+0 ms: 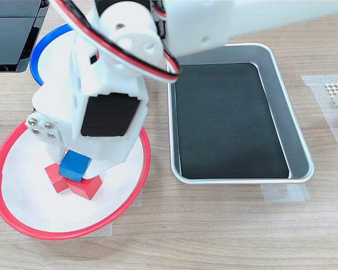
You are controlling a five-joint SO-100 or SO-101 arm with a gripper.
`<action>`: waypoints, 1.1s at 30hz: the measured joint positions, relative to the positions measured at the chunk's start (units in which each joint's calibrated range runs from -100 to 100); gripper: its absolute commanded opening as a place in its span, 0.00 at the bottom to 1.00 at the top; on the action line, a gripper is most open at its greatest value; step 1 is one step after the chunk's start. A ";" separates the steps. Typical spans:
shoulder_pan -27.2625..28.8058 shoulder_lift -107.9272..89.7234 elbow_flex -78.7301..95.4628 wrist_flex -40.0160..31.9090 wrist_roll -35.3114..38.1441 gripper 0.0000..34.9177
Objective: Relocate any blue block in the red dish to the blue dish, correcting any misplacements.
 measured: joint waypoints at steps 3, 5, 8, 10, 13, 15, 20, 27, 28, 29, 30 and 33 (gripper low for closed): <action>0.00 -0.94 0.64 0.00 0.15 0.00; 0.00 -2.73 1.18 0.00 0.44 0.00; 0.00 -6.56 2.72 -0.08 1.56 0.00; 0.00 -10.66 5.54 -1.31 3.27 0.00; 0.27 -15.86 9.98 -3.51 5.81 0.00; 1.24 -20.80 15.61 -5.79 8.89 0.00; 7.61 -32.23 29.58 -12.64 13.87 0.00; 17.26 -39.22 40.38 -12.40 16.75 0.00; 18.14 -39.47 41.38 -11.66 16.85 0.00; 19.20 -39.56 42.20 -10.77 16.90 0.00; 19.47 -39.56 42.29 -10.60 16.90 0.00; 21.86 -39.47 43.65 -10.44 17.19 0.00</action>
